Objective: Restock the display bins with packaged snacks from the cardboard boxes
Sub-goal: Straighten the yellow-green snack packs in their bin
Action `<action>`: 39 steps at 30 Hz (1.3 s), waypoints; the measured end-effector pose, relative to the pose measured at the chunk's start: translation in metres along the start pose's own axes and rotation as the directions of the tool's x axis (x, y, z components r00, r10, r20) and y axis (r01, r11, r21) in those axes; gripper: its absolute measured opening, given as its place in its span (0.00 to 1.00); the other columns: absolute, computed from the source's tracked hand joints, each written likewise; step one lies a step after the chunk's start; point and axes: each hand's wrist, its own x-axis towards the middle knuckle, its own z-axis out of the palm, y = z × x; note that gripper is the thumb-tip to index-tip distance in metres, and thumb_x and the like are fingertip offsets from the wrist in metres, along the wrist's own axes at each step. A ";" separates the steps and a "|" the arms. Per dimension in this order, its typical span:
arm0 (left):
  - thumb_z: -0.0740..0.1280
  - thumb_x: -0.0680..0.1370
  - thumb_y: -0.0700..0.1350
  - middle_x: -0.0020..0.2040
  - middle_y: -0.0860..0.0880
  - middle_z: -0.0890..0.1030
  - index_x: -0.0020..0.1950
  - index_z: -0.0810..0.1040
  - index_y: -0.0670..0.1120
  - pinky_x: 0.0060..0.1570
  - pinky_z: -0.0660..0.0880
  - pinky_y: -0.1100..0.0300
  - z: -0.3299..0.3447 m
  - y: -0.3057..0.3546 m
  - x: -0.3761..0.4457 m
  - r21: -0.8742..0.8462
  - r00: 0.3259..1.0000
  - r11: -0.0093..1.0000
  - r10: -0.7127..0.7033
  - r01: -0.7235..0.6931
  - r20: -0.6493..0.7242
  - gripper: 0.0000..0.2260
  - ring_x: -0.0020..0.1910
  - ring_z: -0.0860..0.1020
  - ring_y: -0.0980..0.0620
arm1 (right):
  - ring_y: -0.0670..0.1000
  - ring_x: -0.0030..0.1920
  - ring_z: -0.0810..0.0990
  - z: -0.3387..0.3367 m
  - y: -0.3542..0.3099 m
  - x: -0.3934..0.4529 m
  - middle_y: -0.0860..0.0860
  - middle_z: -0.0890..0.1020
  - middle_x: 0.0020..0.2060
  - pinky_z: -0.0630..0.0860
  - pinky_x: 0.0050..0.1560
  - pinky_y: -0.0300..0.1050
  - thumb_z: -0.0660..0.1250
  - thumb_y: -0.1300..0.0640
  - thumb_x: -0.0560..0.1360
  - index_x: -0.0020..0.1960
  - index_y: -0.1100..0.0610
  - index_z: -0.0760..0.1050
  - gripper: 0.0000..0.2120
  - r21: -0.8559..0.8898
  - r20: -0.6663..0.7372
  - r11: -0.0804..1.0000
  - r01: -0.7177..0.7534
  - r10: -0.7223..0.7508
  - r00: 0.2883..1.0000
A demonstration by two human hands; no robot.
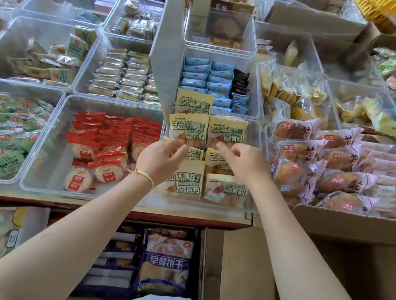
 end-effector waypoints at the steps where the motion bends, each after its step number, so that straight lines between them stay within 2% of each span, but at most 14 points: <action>1: 0.59 0.82 0.54 0.48 0.50 0.81 0.54 0.81 0.49 0.39 0.70 0.58 -0.002 0.002 0.004 0.005 0.999 1.000 -0.002 0.002 -0.047 0.14 0.46 0.77 0.52 | 0.52 0.34 0.77 -0.002 -0.004 0.005 0.51 0.78 0.32 0.71 0.34 0.42 0.58 0.38 0.81 0.42 0.59 0.77 0.25 0.037 -0.102 0.999 0.024 -0.020 0.995; 3: 0.63 0.80 0.49 0.53 0.49 0.79 0.57 0.81 0.48 0.44 0.71 0.57 -0.002 0.001 0.016 0.037 0.995 0.999 0.013 -0.009 -0.101 0.11 0.52 0.75 0.50 | 0.53 0.34 0.76 -0.004 -0.010 0.021 0.52 0.78 0.33 0.66 0.30 0.40 0.60 0.50 0.82 0.42 0.60 0.76 0.17 0.056 -0.253 0.997 0.057 -0.041 0.966; 5: 0.66 0.77 0.47 0.59 0.46 0.77 0.62 0.78 0.48 0.55 0.72 0.54 0.001 -0.002 0.032 0.102 0.994 0.993 0.070 -0.062 -0.079 0.14 0.59 0.73 0.46 | 0.52 0.45 0.78 -0.003 -0.012 0.041 0.54 0.81 0.47 0.69 0.38 0.39 0.61 0.58 0.81 0.52 0.60 0.77 0.08 0.029 -0.305 0.997 0.066 -0.054 0.951; 9: 0.67 0.76 0.52 0.75 0.46 0.65 0.77 0.62 0.52 0.72 0.63 0.45 0.008 0.000 0.064 0.273 0.987 0.951 0.120 -0.146 0.107 0.30 0.74 0.63 0.43 | 0.55 0.72 0.67 0.001 -0.009 0.085 0.54 0.70 0.71 0.64 0.71 0.51 0.63 0.58 0.78 0.73 0.57 0.66 0.23 -0.113 -0.180 0.993 0.044 -0.064 0.982; 11: 0.66 0.75 0.56 0.80 0.47 0.55 0.79 0.53 0.55 0.76 0.54 0.43 0.016 -0.001 0.073 0.360 0.980 0.920 0.096 -0.154 0.173 0.36 0.79 0.54 0.44 | 0.56 0.74 0.64 0.007 -0.003 0.106 0.53 0.69 0.73 0.58 0.75 0.55 0.62 0.56 0.78 0.74 0.54 0.66 0.24 -0.193 -0.112 0.981 0.026 -0.048 0.993; 16: 0.60 0.78 0.60 0.81 0.46 0.44 0.81 0.47 0.55 0.77 0.47 0.40 0.034 -0.007 0.090 0.428 0.954 0.892 0.012 -0.145 0.298 0.36 0.80 0.43 0.43 | 0.60 0.69 0.71 0.029 0.014 0.125 0.53 0.66 0.74 0.69 0.67 0.52 0.58 0.59 0.81 0.74 0.48 0.70 0.22 -0.105 0.153 0.994 -0.038 0.054 0.987; 19: 0.57 0.78 0.58 0.81 0.47 0.44 0.80 0.45 0.55 0.75 0.43 0.41 0.044 -0.010 0.095 0.429 0.940 0.891 -0.008 -0.147 0.340 0.34 0.80 0.41 0.43 | 0.58 0.72 0.68 0.030 0.022 0.125 0.53 0.62 0.75 0.67 0.68 0.51 0.64 0.49 0.80 0.74 0.47 0.69 0.22 -0.006 0.140 1.000 -0.026 0.027 0.990; 22: 0.56 0.78 0.60 0.81 0.48 0.43 0.80 0.44 0.55 0.75 0.43 0.41 0.049 -0.013 0.100 0.428 0.939 0.892 -0.011 -0.146 0.343 0.34 0.79 0.38 0.44 | 0.55 0.67 0.69 0.016 0.035 0.127 0.54 0.66 0.70 0.68 0.65 0.51 0.70 0.40 0.74 0.74 0.50 0.66 0.32 0.263 0.031 0.953 -0.149 0.146 0.989; 24: 0.55 0.78 0.60 0.81 0.48 0.42 0.80 0.44 0.55 0.76 0.44 0.42 0.052 -0.014 0.102 0.435 0.937 0.888 -0.014 -0.149 0.348 0.34 0.79 0.38 0.44 | 0.51 0.60 0.75 0.007 0.046 0.130 0.52 0.72 0.62 0.73 0.56 0.46 0.73 0.48 0.73 0.70 0.52 0.69 0.28 0.357 -0.055 0.920 -0.163 0.195 0.979; 28: 0.56 0.77 0.60 0.81 0.48 0.43 0.80 0.45 0.56 0.76 0.47 0.42 0.055 -0.016 0.103 0.436 0.940 0.887 -0.009 -0.150 0.341 0.34 0.79 0.38 0.45 | 0.49 0.52 0.78 0.005 0.051 0.142 0.49 0.79 0.50 0.74 0.46 0.39 0.70 0.58 0.75 0.61 0.53 0.78 0.15 0.521 0.005 0.833 -0.184 0.212 0.977; 30: 0.57 0.77 0.60 0.81 0.48 0.43 0.80 0.45 0.56 0.76 0.47 0.42 0.055 -0.017 0.103 0.433 0.940 0.889 -0.005 -0.152 0.341 0.34 0.79 0.38 0.45 | 0.52 0.54 0.80 0.005 0.052 0.149 0.50 0.82 0.50 0.78 0.51 0.44 0.69 0.58 0.74 0.58 0.53 0.79 0.13 0.639 0.026 0.729 -0.246 0.298 0.954; 33: 0.56 0.78 0.60 0.81 0.49 0.42 0.80 0.45 0.56 0.77 0.46 0.42 0.054 -0.017 0.103 0.428 0.939 0.892 -0.009 -0.148 0.344 0.34 0.79 0.38 0.45 | 0.55 0.55 0.82 0.009 0.060 0.160 0.53 0.84 0.52 0.80 0.57 0.50 0.67 0.63 0.74 0.58 0.55 0.80 0.13 0.652 0.059 0.705 -0.278 0.318 0.946; 37: 0.54 0.78 0.63 0.82 0.49 0.47 0.79 0.51 0.58 0.76 0.46 0.41 0.052 -0.016 0.104 0.401 0.948 0.906 0.004 -0.139 0.318 0.31 0.80 0.41 0.46 | 0.56 0.50 0.83 0.006 0.064 0.162 0.57 0.85 0.48 0.81 0.47 0.46 0.67 0.63 0.78 0.50 0.58 0.81 0.04 0.797 0.106 0.540 -0.270 0.315 0.943; 39: 0.50 0.80 0.65 0.81 0.49 0.50 0.78 0.56 0.59 0.75 0.44 0.41 0.048 -0.013 0.107 0.330 0.974 0.938 0.028 -0.103 0.225 0.27 0.80 0.44 0.47 | 0.55 0.51 0.83 0.004 0.068 0.161 0.57 0.84 0.50 0.82 0.49 0.45 0.66 0.66 0.78 0.54 0.60 0.80 0.07 0.783 0.155 0.554 -0.282 0.265 0.952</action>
